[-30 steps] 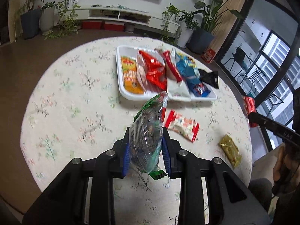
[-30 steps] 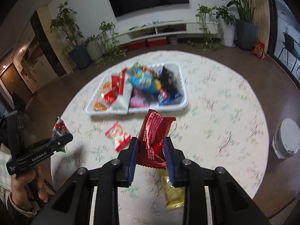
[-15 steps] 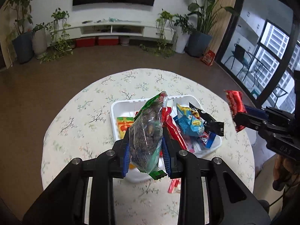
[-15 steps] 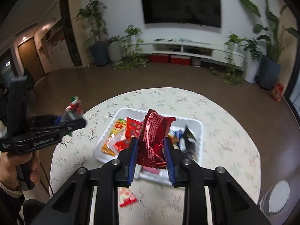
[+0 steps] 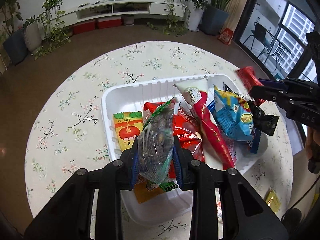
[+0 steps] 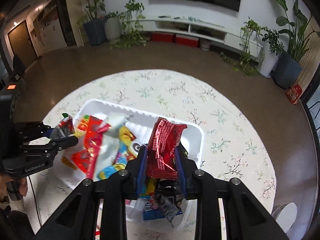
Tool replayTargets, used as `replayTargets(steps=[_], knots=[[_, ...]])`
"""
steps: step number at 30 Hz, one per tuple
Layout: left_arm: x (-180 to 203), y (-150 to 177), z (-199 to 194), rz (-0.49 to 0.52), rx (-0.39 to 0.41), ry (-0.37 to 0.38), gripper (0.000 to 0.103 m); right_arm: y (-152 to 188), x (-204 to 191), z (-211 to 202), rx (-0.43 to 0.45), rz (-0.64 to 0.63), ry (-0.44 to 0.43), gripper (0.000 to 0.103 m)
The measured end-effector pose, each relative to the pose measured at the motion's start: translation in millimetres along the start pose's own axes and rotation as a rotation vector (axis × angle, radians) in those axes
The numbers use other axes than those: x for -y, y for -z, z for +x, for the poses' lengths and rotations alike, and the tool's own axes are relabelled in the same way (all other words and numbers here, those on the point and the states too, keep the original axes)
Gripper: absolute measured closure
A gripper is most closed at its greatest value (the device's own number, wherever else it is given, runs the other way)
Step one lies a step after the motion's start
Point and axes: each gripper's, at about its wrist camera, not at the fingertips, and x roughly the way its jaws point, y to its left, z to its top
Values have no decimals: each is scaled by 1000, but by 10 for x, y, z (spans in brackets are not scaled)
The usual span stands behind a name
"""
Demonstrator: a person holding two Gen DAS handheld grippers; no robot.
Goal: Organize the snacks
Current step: 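Carry the seed bag and red packet into the white tray with both tools, then lower both packets into the tray and open both tools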
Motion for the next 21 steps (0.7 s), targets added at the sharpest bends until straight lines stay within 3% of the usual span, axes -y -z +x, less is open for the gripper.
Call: replayTargets(steps=[6,18,20,21], knots=[[-8,0,158,10,-4,-7,76,35,-107,166,-28,-57,24,73],[42,27,173,17,-3,-27,75,86,-131,170,-33,-45,19,73],[41,27,182,14,-5,-37,72,89,-138,167,-32,-43,22,73],[41,34,183,10,-4,-43,64,91,-140,167,-32,-40,23,73]])
